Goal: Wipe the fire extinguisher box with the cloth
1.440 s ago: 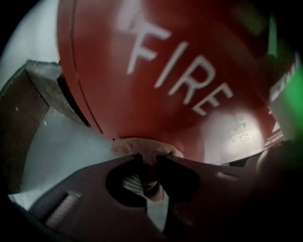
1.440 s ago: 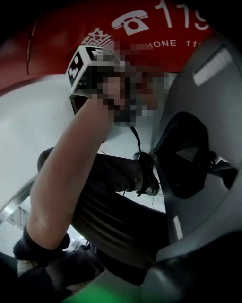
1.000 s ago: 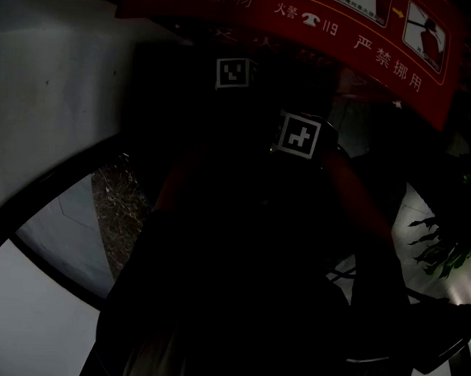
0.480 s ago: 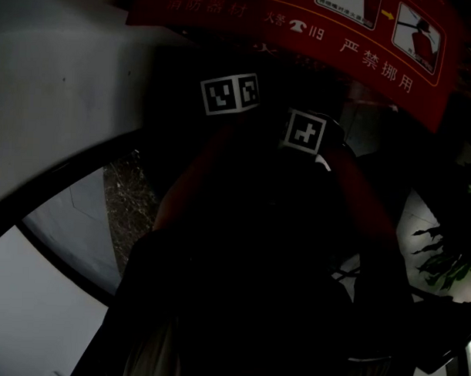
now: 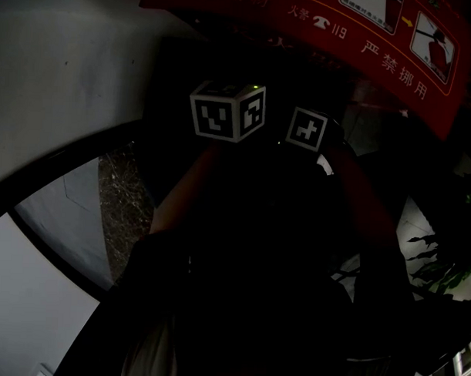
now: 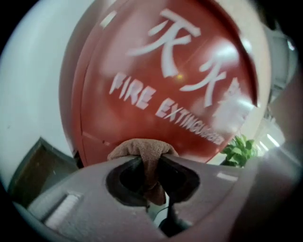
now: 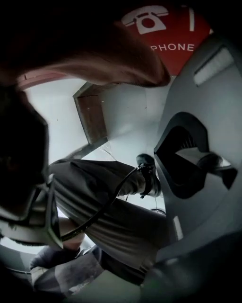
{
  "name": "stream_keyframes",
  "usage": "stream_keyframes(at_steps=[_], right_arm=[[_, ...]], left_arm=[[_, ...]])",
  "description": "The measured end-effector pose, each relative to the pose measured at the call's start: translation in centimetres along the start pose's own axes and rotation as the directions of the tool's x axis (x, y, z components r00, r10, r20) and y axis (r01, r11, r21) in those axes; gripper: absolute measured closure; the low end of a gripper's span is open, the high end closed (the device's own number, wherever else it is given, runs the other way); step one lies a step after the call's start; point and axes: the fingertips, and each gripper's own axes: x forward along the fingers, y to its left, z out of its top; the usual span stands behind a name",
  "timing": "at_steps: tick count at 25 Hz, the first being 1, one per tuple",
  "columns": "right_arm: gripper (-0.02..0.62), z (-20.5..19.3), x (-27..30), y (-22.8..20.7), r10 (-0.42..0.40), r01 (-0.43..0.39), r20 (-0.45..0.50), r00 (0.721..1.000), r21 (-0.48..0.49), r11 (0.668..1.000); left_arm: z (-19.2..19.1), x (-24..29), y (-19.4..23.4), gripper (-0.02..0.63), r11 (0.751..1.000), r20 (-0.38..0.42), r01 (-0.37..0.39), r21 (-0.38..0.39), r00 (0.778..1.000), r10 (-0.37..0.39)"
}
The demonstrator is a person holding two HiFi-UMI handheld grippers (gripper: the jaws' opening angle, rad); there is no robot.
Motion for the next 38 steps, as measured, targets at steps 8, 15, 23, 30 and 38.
stream_keyframes(at_steps=[8, 15, 23, 30, 38], right_arm=[[0.597, -0.3, 0.1, -0.1, -0.014, 0.014, -0.013, 1.000, 0.014, 1.000], [0.597, -0.4, 0.5, -0.1, -0.023, 0.024, -0.028, 0.999, 0.012, 1.000], [0.597, -0.8, 0.5, -0.2, -0.025, 0.026, -0.039, 0.999, 0.021, 0.999], [0.597, -1.9, 0.3, -0.4, -0.042, 0.044, -0.048, 0.998, 0.048, 0.998], [0.597, -1.0, -0.3, -0.2, -0.047, 0.048, -0.014, 0.999, 0.065, 0.997]], left_arm=[[4.6, -3.9, -4.3, 0.555, 0.967, 0.124, 0.059, 0.247, 0.988, -0.092], [7.8, -6.6, -7.5, 0.555, 0.920, 0.241, 0.068, 0.387, 0.955, -0.172], [10.7, -9.4, -10.0, 0.555, 0.861, 0.337, 0.032, 0.508, 0.913, -0.232], [12.4, -11.4, -11.8, 0.556, 0.850, 0.391, 0.075, 0.521, 0.864, -0.316], [9.8, -9.9, -12.5, 0.555, 0.777, 0.206, 0.215, 0.592, 0.891, -0.404]])
